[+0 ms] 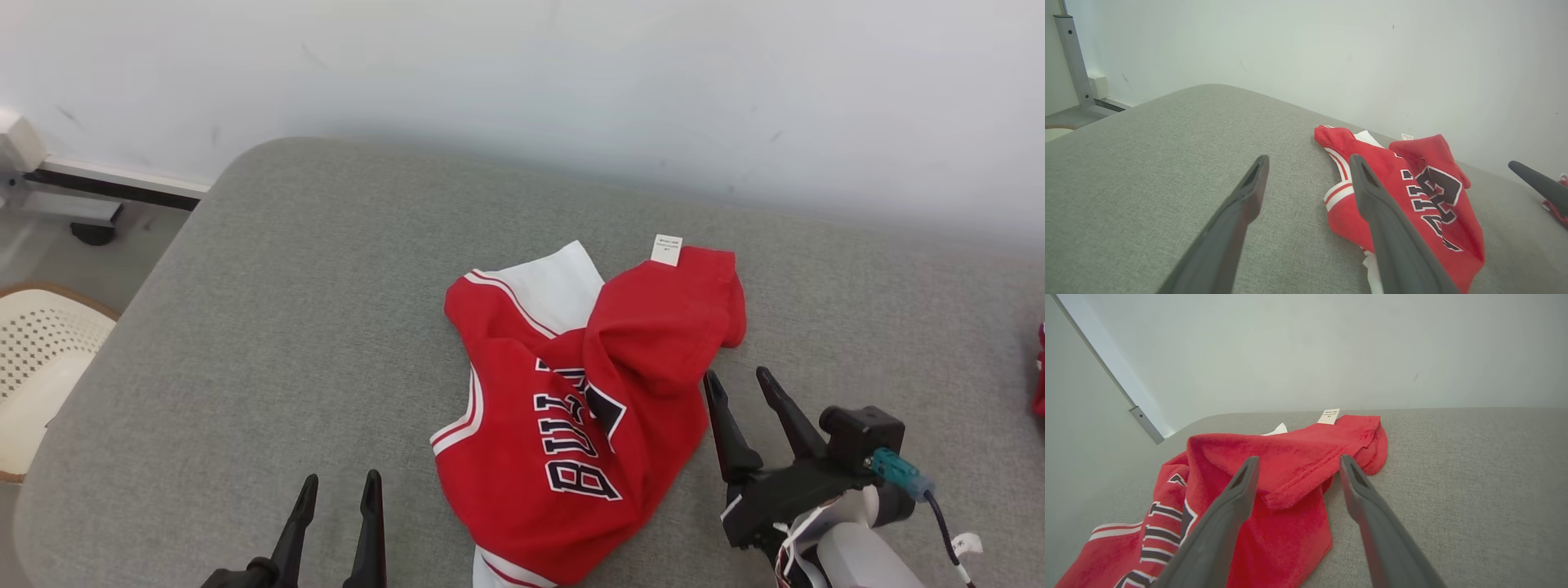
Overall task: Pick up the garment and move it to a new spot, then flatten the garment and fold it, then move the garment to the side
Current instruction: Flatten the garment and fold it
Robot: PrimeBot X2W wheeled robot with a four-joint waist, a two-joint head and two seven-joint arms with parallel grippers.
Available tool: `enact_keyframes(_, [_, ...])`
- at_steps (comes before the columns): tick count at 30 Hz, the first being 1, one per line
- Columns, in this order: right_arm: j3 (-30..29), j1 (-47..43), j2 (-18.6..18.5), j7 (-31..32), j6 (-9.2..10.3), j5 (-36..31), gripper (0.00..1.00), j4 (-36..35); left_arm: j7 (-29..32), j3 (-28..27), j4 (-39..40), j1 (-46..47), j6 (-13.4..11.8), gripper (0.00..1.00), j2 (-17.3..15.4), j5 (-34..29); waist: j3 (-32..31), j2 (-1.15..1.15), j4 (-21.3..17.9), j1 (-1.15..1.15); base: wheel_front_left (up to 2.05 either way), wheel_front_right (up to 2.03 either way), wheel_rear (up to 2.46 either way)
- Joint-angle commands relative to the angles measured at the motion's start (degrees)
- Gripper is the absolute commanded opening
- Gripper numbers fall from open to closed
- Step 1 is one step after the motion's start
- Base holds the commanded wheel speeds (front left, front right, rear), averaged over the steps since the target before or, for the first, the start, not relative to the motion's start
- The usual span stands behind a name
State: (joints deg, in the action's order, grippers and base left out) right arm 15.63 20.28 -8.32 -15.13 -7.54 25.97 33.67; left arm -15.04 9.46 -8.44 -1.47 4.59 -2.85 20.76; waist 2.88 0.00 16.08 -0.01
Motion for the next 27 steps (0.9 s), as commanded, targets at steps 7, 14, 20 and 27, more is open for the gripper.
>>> enact_keyframes(7, [-2.07, -0.09, 0.84, -0.01, 0.14, -6.31, 1.0, 5.57, -0.14, 0.25, 0.08, 0.0, 0.37, 1.0, -0.07, -0.69, 1.01, 0.0, -0.34, 0.01, 0.0, 0.0, 0.0])
enact_keyframes(14, [-2.87, 4.73, 2.79, -0.02, 0.14, -8.22, 1.0, 16.73, -0.14, 0.63, -0.26, 1.35, 0.26, 1.0, -0.07, -0.37, 2.05, 0.0, 1.25, 0.01, 0.0, 0.0, 0.0])
enact_keyframes(20, [-3.56, 10.53, 4.5, 0.05, 0.14, -8.14, 0.0, 28.71, -0.14, 0.92, -0.36, 1.39, 0.09, 1.0, -0.07, -0.23, 2.29, 0.0, 2.54, 0.01, 0.0, 0.0, 0.0])
enact_keyframes(27, [-4.21, 8.16, 4.84, 0.01, 0.14, -5.14, 0.0, 23.16, -0.14, 0.13, -0.42, 0.47, -0.08, 1.0, -0.07, -0.35, 1.43, 0.0, 1.08, 0.01, 0.0, 0.0, 0.0])
